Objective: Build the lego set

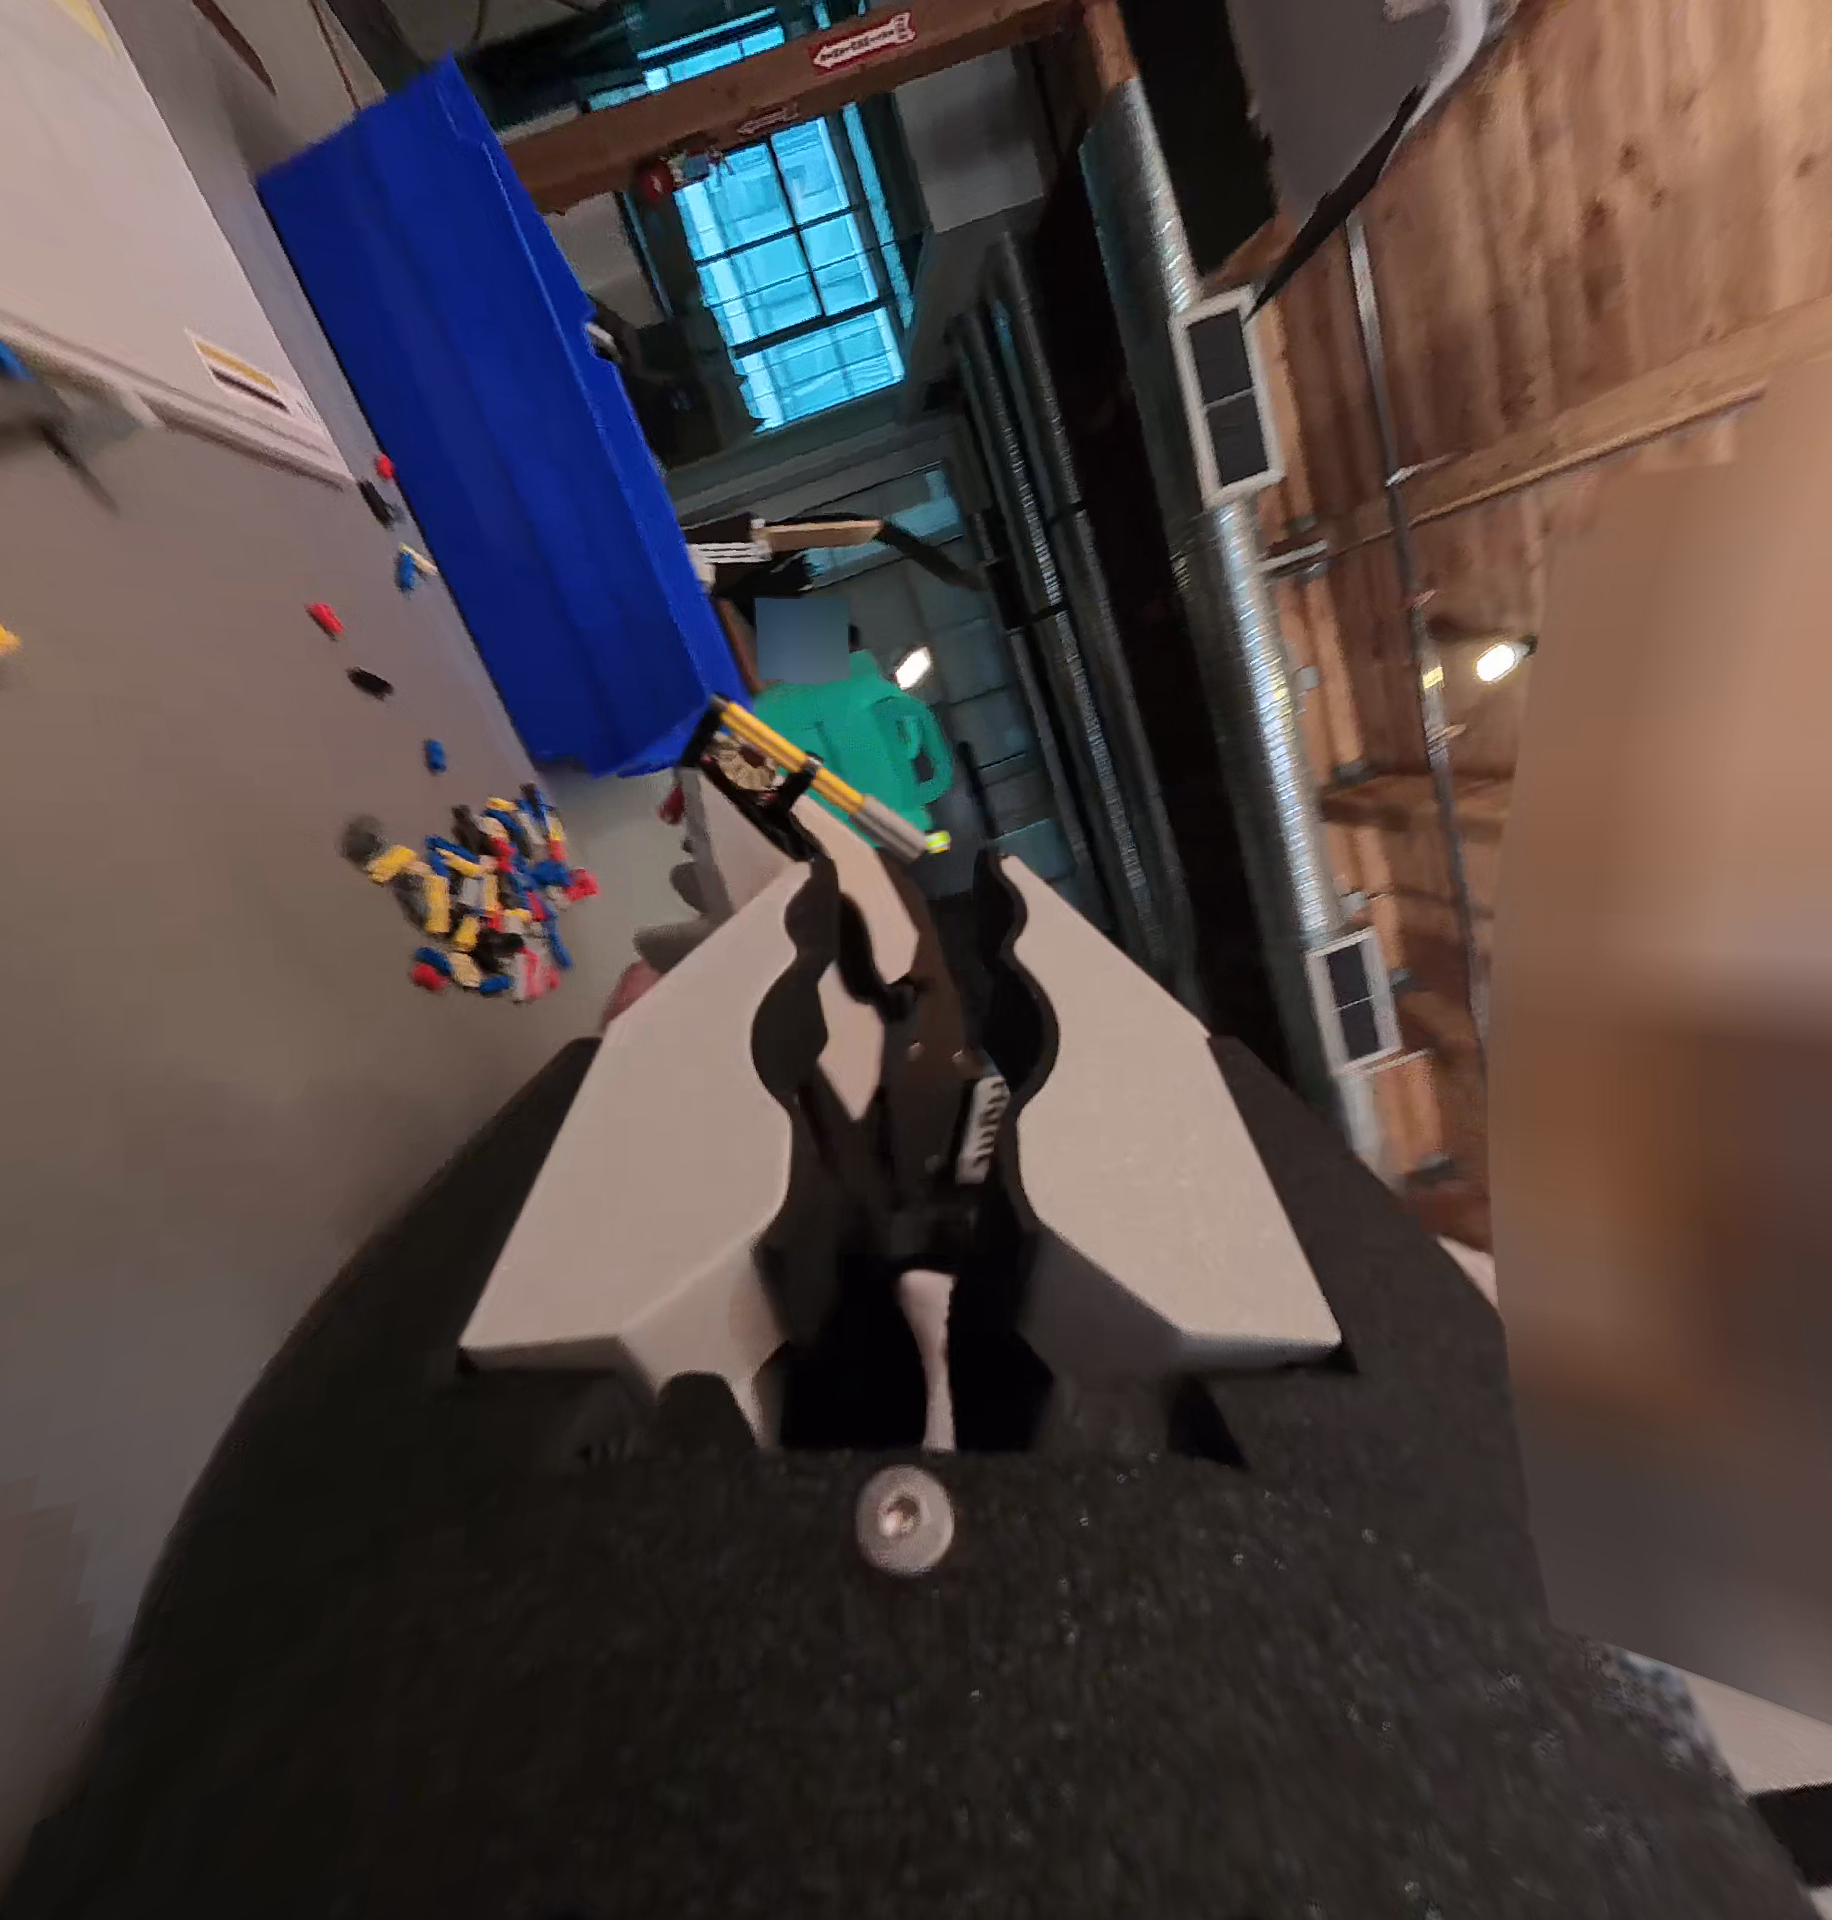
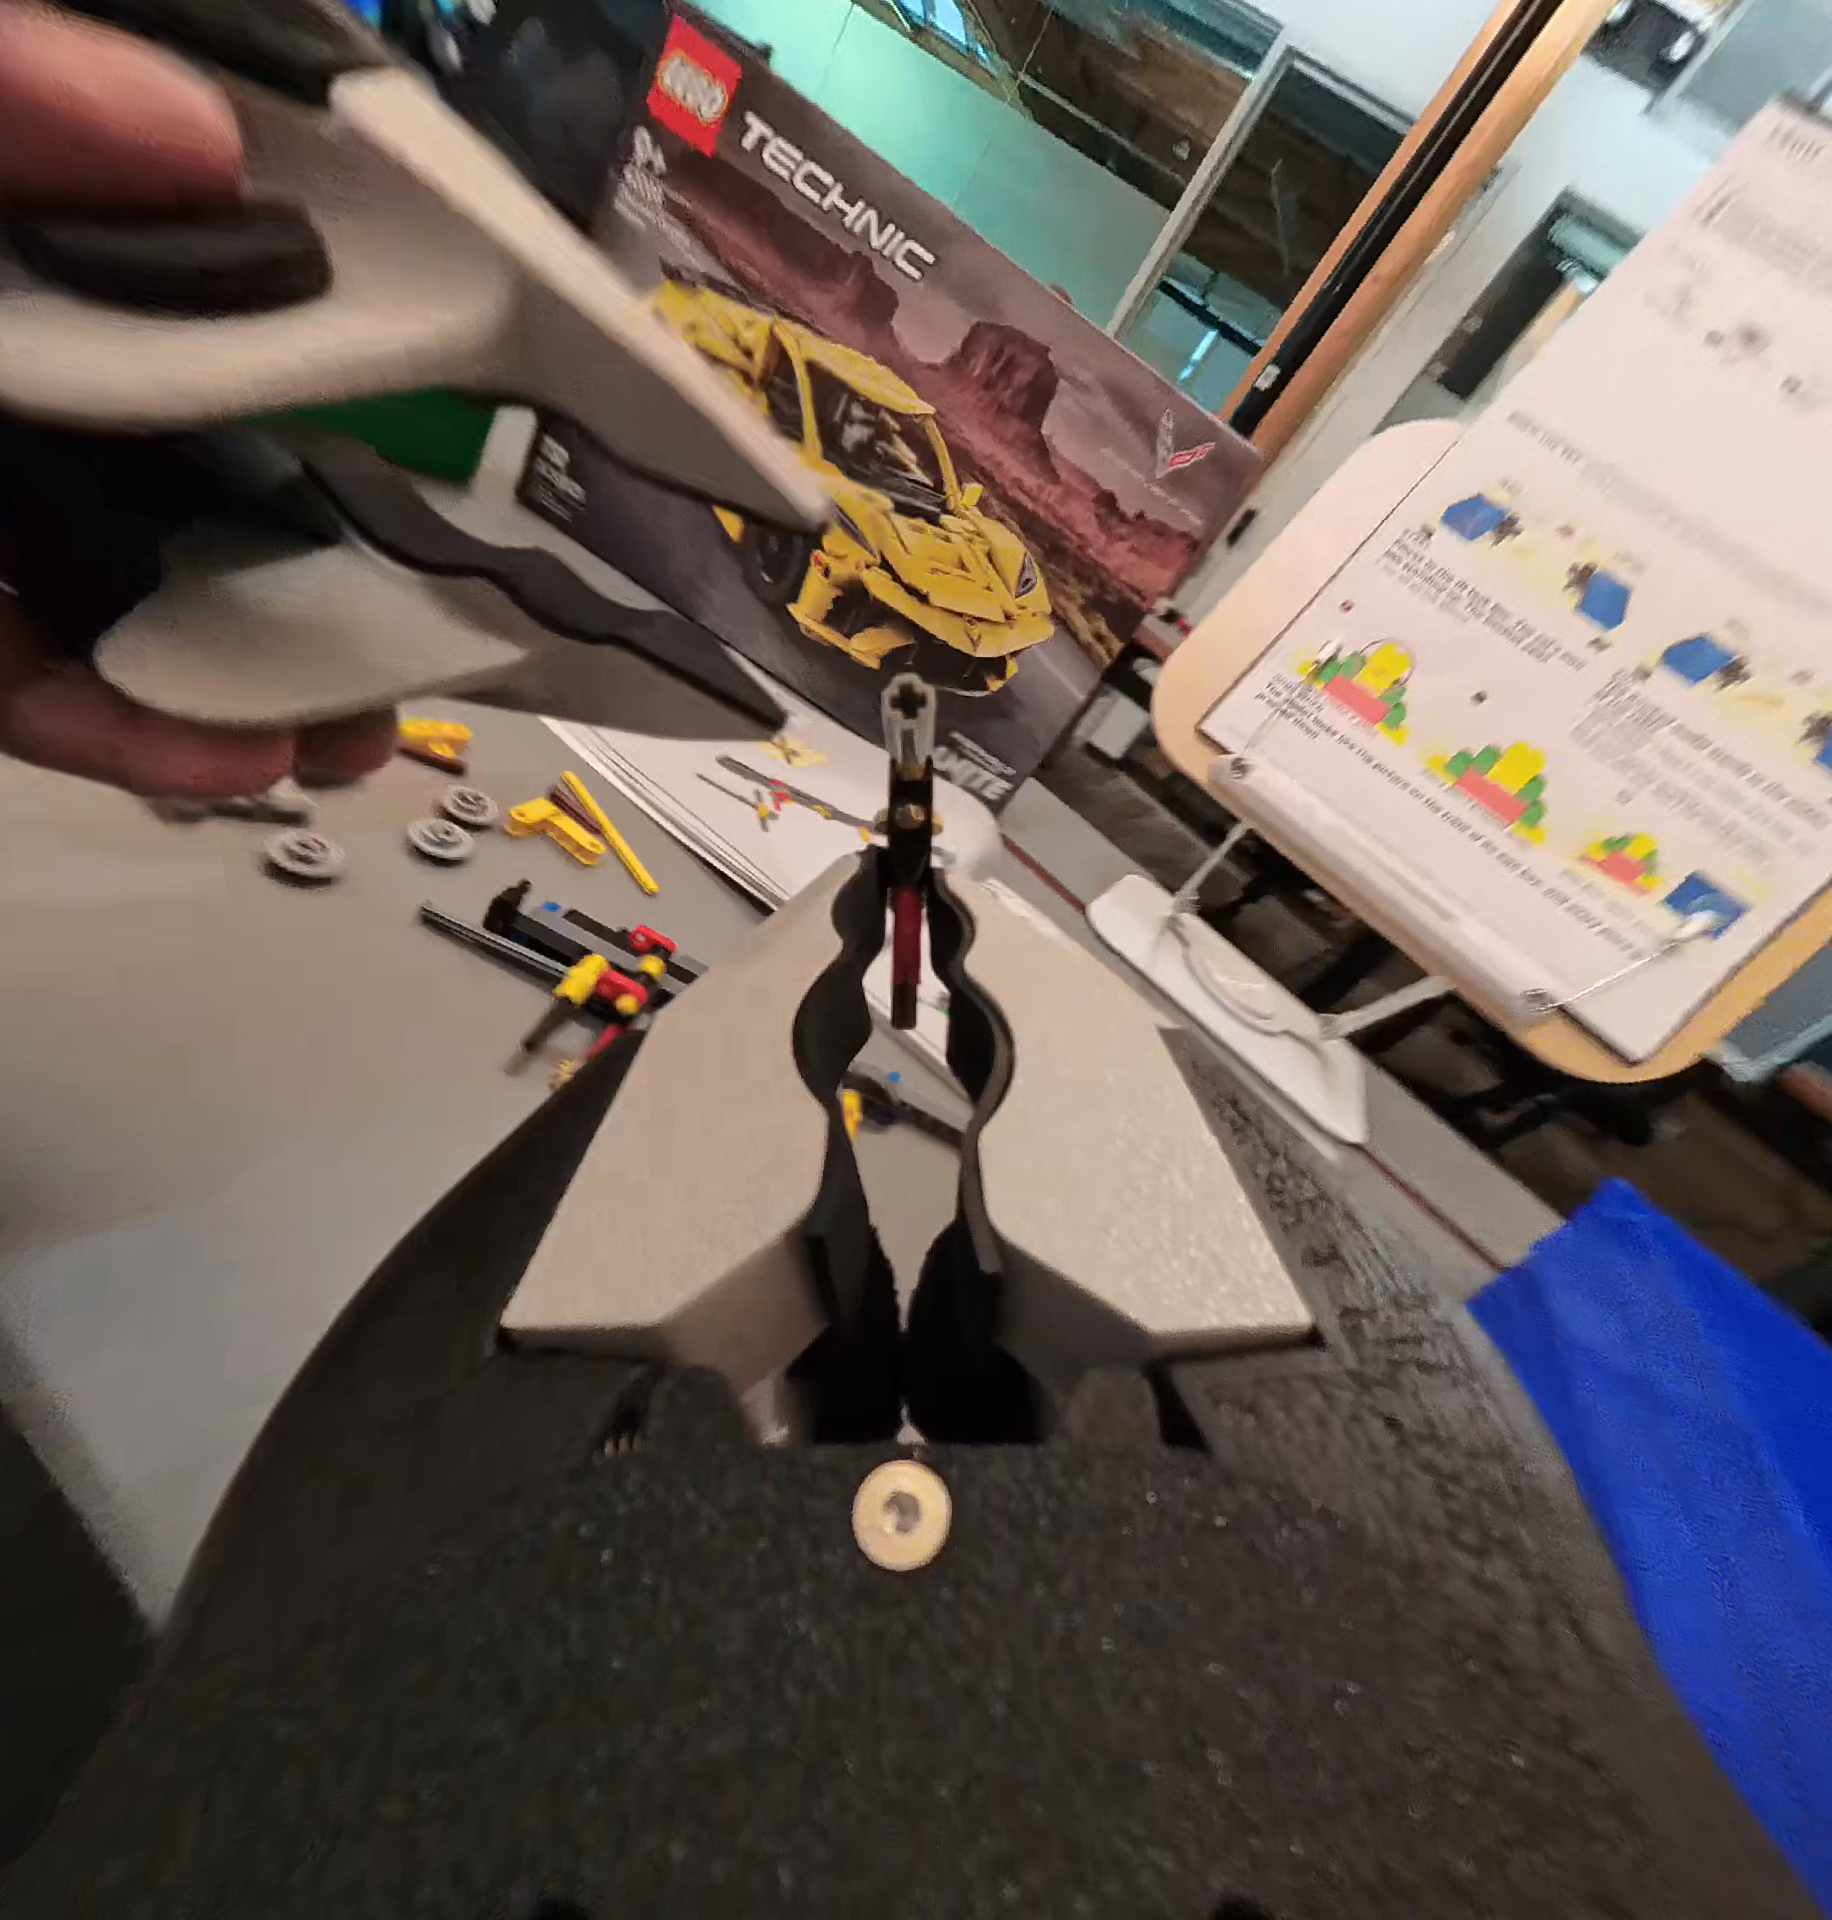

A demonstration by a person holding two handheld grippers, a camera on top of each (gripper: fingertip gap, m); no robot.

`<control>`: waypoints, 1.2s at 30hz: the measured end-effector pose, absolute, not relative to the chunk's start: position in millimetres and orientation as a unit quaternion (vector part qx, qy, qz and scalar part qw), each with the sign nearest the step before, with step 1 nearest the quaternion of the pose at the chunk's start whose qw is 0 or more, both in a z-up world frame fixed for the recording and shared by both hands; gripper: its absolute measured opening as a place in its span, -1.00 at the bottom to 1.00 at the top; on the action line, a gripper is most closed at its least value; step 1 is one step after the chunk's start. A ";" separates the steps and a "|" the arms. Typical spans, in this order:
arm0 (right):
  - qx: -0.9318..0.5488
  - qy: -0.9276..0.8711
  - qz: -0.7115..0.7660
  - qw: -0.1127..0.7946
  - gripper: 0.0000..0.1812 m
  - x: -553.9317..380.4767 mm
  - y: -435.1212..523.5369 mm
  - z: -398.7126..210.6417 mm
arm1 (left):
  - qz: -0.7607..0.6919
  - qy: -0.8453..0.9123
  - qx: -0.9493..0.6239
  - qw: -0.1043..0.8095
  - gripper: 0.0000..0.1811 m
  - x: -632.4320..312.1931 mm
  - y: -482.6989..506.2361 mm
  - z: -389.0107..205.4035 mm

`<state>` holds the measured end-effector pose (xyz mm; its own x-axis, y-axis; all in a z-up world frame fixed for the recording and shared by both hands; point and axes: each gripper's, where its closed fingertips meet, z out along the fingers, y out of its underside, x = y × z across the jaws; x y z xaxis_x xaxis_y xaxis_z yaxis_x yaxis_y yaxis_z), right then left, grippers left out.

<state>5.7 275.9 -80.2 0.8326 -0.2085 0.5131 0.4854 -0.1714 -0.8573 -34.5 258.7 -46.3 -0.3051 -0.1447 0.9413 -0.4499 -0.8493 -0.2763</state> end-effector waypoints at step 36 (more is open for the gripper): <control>-0.652 0.034 0.158 0.741 -0.93 16.8 259.2 -65.4 | 0.524 -0.702 0.391 -0.282 -0.77 -5.1 258.6 -51.4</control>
